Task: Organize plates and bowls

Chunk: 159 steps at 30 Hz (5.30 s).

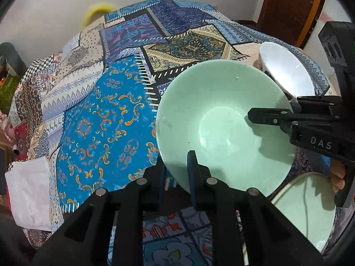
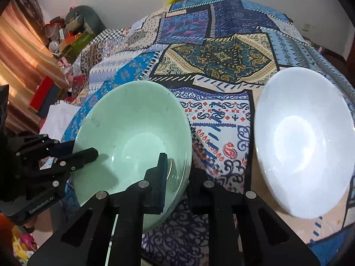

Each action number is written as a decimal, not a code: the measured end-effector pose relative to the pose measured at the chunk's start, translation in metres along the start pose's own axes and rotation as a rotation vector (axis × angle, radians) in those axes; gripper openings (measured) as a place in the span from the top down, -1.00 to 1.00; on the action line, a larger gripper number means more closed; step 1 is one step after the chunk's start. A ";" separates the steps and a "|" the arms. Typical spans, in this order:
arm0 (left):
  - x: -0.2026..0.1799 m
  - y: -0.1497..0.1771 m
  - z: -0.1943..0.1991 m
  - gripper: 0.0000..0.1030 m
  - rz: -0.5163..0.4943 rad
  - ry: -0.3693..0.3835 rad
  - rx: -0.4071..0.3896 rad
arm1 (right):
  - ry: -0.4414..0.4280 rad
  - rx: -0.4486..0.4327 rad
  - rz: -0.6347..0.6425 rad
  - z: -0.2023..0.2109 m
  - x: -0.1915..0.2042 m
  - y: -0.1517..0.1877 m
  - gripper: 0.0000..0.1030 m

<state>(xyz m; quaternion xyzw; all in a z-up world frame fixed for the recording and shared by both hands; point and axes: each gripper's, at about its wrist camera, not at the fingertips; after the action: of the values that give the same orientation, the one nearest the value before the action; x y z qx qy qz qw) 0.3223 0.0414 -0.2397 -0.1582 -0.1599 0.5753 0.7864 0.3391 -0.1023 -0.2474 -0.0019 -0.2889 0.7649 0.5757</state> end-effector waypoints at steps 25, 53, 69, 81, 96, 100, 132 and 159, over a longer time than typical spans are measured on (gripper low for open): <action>-0.004 0.055 0.129 0.65 0.116 -0.010 -0.202 | -0.034 -0.146 0.083 0.088 0.063 0.042 0.73; 0.035 0.161 0.200 0.65 0.235 -0.091 -0.281 | -0.138 -0.134 0.159 0.086 0.152 0.087 0.73; 0.061 0.206 0.188 0.65 0.297 -0.113 -0.240 | -0.172 -0.063 0.180 0.053 0.183 0.110 0.73; 0.068 0.224 0.158 0.65 0.324 -0.096 -0.188 | -0.161 -0.008 0.167 0.028 0.183 0.123 0.73; 0.078 0.231 0.130 0.65 0.355 -0.101 -0.143 | -0.154 0.050 0.155 0.004 0.184 0.128 0.73; 0.077 0.230 0.125 0.65 0.345 -0.114 -0.138 | -0.149 0.066 0.148 -0.001 0.182 0.131 0.73; 0.070 0.222 0.138 0.65 0.312 -0.152 -0.167 | -0.014 -0.081 0.326 0.040 0.191 0.127 0.15; -0.026 0.080 0.192 -0.71 0.177 -0.099 -0.395 | 0.279 -0.353 0.119 0.172 0.015 0.081 -0.05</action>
<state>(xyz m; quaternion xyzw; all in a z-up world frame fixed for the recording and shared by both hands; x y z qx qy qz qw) 0.1631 0.0525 -0.1034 -0.2944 -0.2932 0.6066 0.6778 0.2048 -0.1779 -0.1355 -0.2254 -0.3353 0.7274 0.5547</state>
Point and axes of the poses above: each gripper's, at about its wrist camera, not at the fingertips, and z roughly against the way its jaws point, x to its left, y to its underside, and after that the axes turned 5 degrees about -z, right-handed
